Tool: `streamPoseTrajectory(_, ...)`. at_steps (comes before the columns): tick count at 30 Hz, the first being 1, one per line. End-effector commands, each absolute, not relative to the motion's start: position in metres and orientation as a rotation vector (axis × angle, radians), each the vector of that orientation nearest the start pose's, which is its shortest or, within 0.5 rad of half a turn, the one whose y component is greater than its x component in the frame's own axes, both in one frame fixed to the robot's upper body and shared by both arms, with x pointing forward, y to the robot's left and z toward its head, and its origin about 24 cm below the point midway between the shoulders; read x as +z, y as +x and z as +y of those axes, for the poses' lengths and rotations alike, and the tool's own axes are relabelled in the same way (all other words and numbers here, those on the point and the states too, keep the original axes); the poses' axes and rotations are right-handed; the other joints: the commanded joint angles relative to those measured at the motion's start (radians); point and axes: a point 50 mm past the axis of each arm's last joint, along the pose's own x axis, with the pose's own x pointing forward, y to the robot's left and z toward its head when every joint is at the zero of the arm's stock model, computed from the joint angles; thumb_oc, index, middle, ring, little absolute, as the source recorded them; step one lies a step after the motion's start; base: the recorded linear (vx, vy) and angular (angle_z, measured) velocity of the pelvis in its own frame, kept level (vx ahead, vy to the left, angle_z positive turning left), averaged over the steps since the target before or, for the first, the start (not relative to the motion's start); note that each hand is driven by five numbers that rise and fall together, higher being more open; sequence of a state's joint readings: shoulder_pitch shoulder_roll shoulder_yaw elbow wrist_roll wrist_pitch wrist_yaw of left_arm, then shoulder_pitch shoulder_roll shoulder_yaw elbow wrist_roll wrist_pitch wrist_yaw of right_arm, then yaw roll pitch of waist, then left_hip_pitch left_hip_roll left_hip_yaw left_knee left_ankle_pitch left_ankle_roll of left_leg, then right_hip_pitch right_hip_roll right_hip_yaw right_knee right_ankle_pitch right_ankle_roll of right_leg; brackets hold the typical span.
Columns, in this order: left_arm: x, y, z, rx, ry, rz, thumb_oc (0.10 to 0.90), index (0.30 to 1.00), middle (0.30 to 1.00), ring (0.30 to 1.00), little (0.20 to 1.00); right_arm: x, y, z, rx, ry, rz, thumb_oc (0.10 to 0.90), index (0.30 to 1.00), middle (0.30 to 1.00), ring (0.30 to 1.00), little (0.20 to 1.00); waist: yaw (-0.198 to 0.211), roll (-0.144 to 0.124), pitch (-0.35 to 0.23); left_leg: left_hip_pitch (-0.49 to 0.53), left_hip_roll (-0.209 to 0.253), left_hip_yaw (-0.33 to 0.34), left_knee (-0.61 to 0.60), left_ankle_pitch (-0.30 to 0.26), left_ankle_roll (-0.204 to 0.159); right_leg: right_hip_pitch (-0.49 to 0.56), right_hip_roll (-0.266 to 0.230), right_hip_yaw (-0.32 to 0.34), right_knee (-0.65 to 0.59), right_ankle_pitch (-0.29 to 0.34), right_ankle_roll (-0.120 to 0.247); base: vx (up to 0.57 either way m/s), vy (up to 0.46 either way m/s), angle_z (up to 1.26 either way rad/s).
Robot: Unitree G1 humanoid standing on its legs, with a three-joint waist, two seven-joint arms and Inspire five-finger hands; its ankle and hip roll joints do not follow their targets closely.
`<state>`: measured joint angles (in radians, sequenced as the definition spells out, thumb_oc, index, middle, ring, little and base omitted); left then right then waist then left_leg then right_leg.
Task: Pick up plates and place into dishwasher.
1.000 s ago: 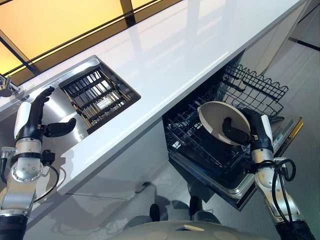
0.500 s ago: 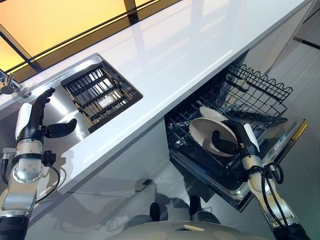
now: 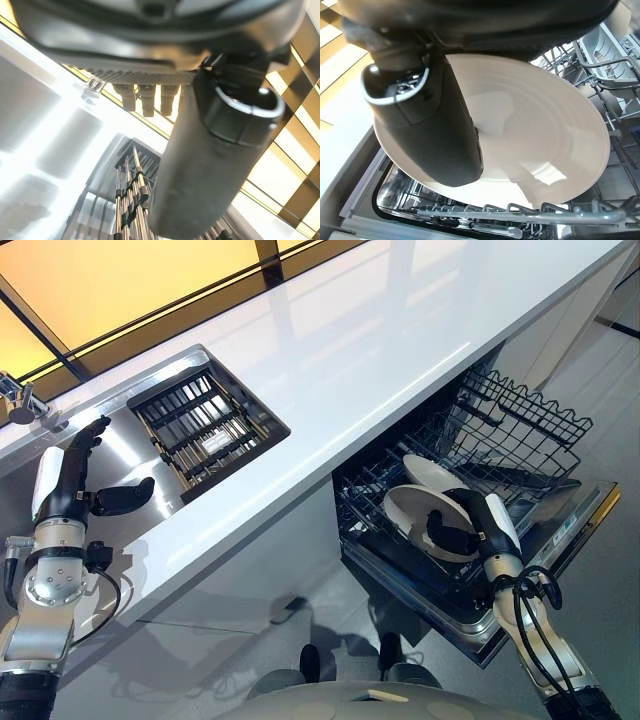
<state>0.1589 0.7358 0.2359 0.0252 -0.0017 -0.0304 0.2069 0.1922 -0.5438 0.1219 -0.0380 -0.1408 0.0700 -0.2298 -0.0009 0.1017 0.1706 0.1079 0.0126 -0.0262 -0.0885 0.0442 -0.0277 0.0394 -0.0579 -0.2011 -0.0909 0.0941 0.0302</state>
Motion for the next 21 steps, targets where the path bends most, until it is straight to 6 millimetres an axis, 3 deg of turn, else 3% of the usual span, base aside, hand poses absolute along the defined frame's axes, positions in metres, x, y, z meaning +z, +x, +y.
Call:
streamPoseTrajectory(1,0.156,0.228,0.343,0.442,0.820,-0.222,0.800,0.900,0.900,0.900,0.900,0.067,0.229,-0.212,0.033,-0.674,-0.100,0.138,0.333,0.333,0.333,0.238,-0.001,-0.012,-0.038,-0.019,-0.104,0.045,0.022,-0.080,0.034,0.030,0.031,-0.025,0.148,-0.225,0.037,0.00,0.000,0.00)
streamPoseTrajectory(2,0.156,0.229,0.342,0.437,0.820,-0.222,0.800,0.900,0.900,0.900,0.900,0.070,0.230,-0.207,0.053,-0.659,-0.129,0.317,0.486,0.486,0.486,0.417,0.001,-0.011,-0.038,-0.019,-0.105,0.043,0.024,-0.080,0.034,0.030,0.031,-0.027,0.149,-0.225,0.036,0.00,0.000,0.00)
streamPoseTrajectory(3,0.156,0.229,0.342,0.437,0.820,-0.223,0.800,0.900,0.900,0.900,0.900,0.070,0.230,-0.207,0.053,-0.659,-0.129,0.317,0.486,0.486,0.486,0.417,0.001,-0.011,-0.038,-0.019,-0.105,0.043,0.024,-0.080,0.034,0.030,0.031,-0.027,0.149,-0.225,0.036,0.00,0.000,0.00)
streamPoseTrajectory(4,0.152,0.230,0.340,0.429,0.820,-0.222,0.800,0.900,0.900,0.900,0.900,0.069,0.231,-0.201,0.098,-0.611,-0.119,0.800,0.900,0.900,0.900,0.900,0.004,-0.011,-0.038,-0.021,-0.105,0.041,0.025,-0.080,0.032,0.030,0.031,-0.028,0.147,-0.224,0.035,0.00,0.000,0.00)
streamPoseTrajectory(11,0.147,0.229,0.339,0.421,0.819,-0.209,0.800,0.900,0.900,0.900,0.900,0.076,0.226,-0.195,0.115,-0.580,-0.203,0.800,0.900,0.900,0.900,0.900,0.006,-0.012,-0.042,-0.028,-0.107,0.042,0.030,-0.081,0.032,0.032,0.033,-0.029,0.131,-0.218,0.035,0.00,0.000,0.00)
streamPoseTrajectory(21,0.133,0.233,0.332,0.410,0.799,-0.203,0.800,0.900,0.900,0.900,0.900,0.128,0.221,-0.183,0.008,-0.389,-0.617,0.800,0.900,0.900,0.900,0.900,0.000,-0.002,-0.040,-0.025,-0.108,0.051,0.033,-0.086,0.036,0.029,0.034,-0.017,0.133,-0.216,0.035,0.00,0.000,0.00)
